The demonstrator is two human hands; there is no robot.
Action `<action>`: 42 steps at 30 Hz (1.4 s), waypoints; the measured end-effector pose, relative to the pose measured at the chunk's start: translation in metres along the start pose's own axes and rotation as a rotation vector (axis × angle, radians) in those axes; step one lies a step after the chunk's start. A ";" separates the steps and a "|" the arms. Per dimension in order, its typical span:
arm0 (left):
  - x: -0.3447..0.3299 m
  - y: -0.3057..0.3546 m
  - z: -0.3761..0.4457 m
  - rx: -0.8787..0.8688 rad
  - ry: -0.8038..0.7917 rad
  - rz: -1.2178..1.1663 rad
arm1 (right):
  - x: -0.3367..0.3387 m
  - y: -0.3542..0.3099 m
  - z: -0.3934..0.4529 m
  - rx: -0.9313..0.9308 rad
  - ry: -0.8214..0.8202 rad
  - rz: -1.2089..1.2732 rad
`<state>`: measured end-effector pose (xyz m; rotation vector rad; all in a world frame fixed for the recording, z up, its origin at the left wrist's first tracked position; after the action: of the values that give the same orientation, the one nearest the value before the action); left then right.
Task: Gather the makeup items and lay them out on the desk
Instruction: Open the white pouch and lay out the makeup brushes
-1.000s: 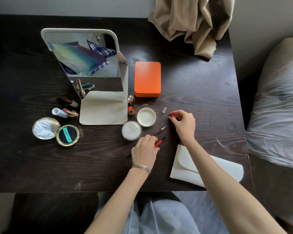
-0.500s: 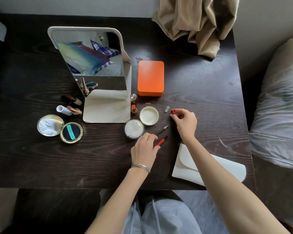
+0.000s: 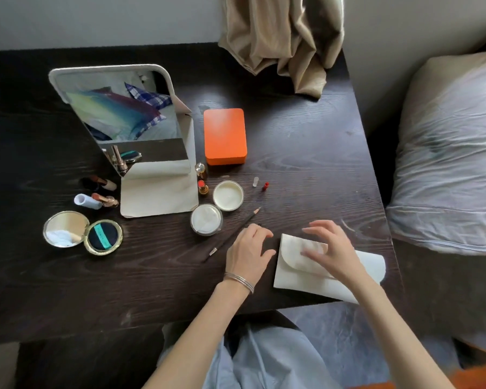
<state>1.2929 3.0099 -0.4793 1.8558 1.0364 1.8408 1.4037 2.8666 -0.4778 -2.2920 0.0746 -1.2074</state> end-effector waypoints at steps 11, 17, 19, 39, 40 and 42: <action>-0.068 0.046 0.013 -0.240 -0.342 0.209 | -0.015 0.046 -0.020 0.067 -0.068 -0.347; -0.070 0.053 0.006 -0.244 -0.359 0.254 | -0.009 0.042 -0.016 0.077 -0.150 -0.492; -0.057 0.054 -0.001 -0.254 -0.305 0.206 | -0.008 0.027 -0.025 0.115 -0.162 -0.469; 0.150 -0.184 -0.183 0.282 -0.062 -0.141 | -0.214 -0.271 -0.106 0.617 -0.414 -0.313; 0.154 -0.194 -0.186 0.291 -0.055 -0.170 | -0.225 -0.275 -0.106 0.619 -0.405 -0.335; 0.159 -0.210 -0.188 0.282 -0.055 -0.204 | -0.242 -0.282 -0.105 0.620 -0.380 -0.378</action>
<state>1.0420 3.2140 -0.4868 1.8564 1.4693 1.5852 1.1225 3.1312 -0.4747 -1.9643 -0.7903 -0.7801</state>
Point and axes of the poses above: each hand's wrist, its own z-axis towards the middle knuckle, its own x-axis out of the back of the hand, y = z × x, the point moved 9 cm from there along z, towards the middle knuckle, and after that the axes turned 13 degrees about -x, right-handed, at the moved point
